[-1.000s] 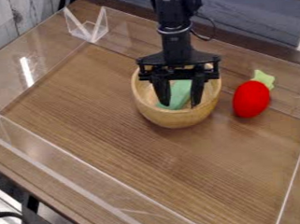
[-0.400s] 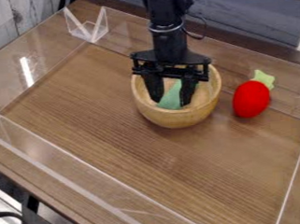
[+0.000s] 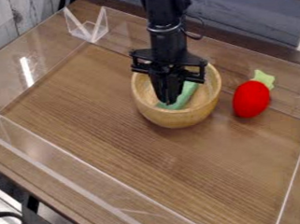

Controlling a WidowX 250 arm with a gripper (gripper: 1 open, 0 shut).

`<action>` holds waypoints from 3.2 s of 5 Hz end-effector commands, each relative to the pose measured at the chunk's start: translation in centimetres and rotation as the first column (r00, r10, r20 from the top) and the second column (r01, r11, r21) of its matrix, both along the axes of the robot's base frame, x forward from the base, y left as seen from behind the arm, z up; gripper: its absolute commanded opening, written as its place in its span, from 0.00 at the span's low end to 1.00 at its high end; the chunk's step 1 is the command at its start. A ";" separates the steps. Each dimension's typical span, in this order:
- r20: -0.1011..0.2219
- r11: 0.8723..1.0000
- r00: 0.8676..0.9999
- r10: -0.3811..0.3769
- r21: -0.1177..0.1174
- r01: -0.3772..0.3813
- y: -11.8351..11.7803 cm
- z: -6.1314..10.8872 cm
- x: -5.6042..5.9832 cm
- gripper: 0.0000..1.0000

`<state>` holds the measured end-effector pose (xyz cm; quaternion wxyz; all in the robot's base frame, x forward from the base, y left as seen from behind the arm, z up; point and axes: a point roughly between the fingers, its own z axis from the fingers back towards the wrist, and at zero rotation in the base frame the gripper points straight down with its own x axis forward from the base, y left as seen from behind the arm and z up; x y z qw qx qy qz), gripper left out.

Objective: Remove the green block from the brown bowl and put it on the table

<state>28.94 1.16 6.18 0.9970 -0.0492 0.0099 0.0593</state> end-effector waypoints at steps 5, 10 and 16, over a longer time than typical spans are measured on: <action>0.051 0.998 0.997 -0.058 0.035 0.056 -1.6 -1.4 1.6 0.00; 0.097 0.995 0.990 -0.098 0.033 0.095 -1.7 1.3 1.1 0.00; 0.095 0.991 0.986 -0.134 0.033 0.132 2.7 1.0 0.1 0.00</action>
